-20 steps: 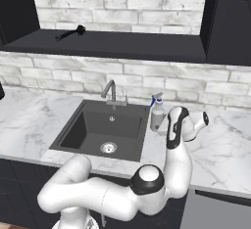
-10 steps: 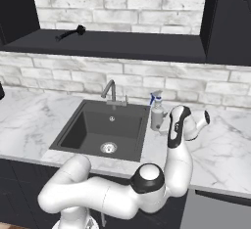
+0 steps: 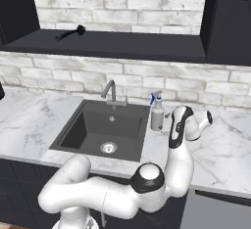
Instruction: Locate and retrieve the dish brush and spray from the cabinet. Place them next to the sink.
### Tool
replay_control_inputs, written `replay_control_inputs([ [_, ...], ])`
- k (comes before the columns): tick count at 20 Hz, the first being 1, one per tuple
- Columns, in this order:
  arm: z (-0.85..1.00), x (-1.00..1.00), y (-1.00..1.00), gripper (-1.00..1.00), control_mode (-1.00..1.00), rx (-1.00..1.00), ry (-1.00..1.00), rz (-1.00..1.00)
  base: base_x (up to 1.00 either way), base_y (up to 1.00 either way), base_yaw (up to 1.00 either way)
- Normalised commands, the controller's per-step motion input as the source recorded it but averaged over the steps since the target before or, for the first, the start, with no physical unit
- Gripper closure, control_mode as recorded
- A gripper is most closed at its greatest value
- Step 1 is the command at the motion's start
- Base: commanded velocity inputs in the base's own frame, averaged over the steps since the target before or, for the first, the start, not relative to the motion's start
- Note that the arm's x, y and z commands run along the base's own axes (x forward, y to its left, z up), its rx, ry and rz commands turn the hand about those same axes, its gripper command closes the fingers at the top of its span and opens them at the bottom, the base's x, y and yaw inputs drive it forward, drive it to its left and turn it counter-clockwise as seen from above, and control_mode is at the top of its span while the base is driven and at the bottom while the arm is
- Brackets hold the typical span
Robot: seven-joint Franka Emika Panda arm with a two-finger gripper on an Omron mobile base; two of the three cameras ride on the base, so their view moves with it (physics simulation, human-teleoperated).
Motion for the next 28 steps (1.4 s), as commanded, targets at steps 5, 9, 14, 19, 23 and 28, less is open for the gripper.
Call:
replay_control_inputs([
  [5, 0.16, 0.00, -0.38, -1.00, -1.00, -0.11, 0.03, -0.04, 0.00, 0.00, 0.00],
  [9, 0.10, -0.15, -0.22, -1.00, -1.00, -0.10, 0.05, -0.10, 0.00, 0.00, 0.00],
  [14, 0.00, -0.51, -0.02, -1.00, -1.00, -0.07, 0.00, -0.18, 0.00, 0.00, 0.00],
  [19, 0.11, -0.48, 0.08, -1.00, -1.00, -0.08, 0.00, -0.19, 0.00, 0.00, 0.00],
  [23, 0.24, -0.37, 0.15, -1.00, -1.00, -0.12, 0.00, -0.20, 0.00, 0.00, 0.00],
  [28, 0.29, -0.23, 0.03, -1.00, -1.00, -0.13, 0.04, -0.21, 0.00, 0.00, 0.00],
])
